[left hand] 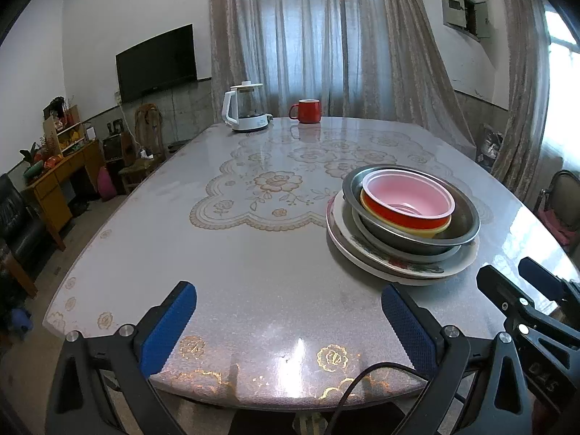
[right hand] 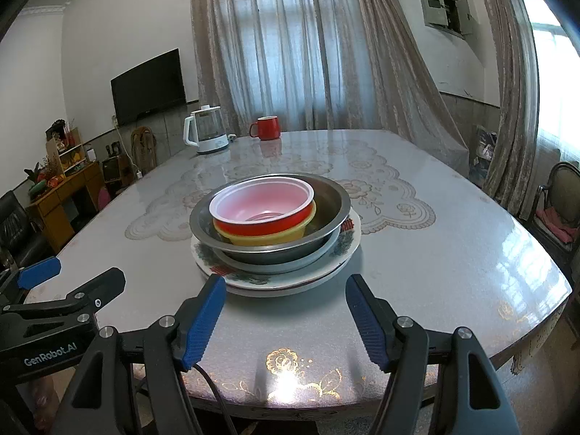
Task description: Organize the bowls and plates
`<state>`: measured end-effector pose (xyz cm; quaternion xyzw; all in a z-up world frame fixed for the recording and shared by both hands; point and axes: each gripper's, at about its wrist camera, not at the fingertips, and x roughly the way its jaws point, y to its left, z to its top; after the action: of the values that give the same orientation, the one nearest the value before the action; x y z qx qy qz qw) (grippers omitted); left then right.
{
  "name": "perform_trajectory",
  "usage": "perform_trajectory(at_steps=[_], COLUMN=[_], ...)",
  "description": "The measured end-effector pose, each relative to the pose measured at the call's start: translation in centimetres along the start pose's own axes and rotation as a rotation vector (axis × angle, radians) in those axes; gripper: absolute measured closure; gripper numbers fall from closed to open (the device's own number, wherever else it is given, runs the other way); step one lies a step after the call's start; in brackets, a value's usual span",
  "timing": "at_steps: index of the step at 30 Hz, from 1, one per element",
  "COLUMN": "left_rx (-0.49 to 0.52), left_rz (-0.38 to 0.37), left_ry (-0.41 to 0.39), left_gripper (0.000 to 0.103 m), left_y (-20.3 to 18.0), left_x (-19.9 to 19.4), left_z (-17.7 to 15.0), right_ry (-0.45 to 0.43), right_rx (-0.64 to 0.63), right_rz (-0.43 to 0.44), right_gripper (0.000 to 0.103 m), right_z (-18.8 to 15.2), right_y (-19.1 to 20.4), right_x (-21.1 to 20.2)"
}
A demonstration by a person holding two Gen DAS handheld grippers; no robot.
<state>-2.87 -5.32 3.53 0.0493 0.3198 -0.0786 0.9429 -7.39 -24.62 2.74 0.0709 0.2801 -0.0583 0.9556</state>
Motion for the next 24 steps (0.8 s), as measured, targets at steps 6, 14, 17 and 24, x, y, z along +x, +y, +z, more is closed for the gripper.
perform_trajectory(at_steps=[6, 14, 17, 24], left_rx=[0.004, 0.003, 0.007, 0.02], left_rz=[-0.008, -0.018, -0.023, -0.025], left_ry=[-0.005, 0.008, 0.01, 0.019], left_gripper=[0.0, 0.0, 0.0, 0.0], left_y=[-0.11, -0.28, -0.46, -0.89], left_x=[0.11, 0.54, 0.61, 1.02], left_z=[0.04, 0.02, 0.06, 0.12], right_ry=[0.0, 0.01, 0.011, 0.015], right_rx=[0.0, 0.01, 0.01, 0.02], right_rz=[0.001, -0.001, 0.0, -0.004], right_gripper=[0.033, 0.033, 0.033, 0.033], right_z=[0.02, -0.08, -0.07, -0.11], right_y=[0.03, -0.26, -0.28, -0.61], right_x=[0.09, 0.19, 0.26, 0.4])
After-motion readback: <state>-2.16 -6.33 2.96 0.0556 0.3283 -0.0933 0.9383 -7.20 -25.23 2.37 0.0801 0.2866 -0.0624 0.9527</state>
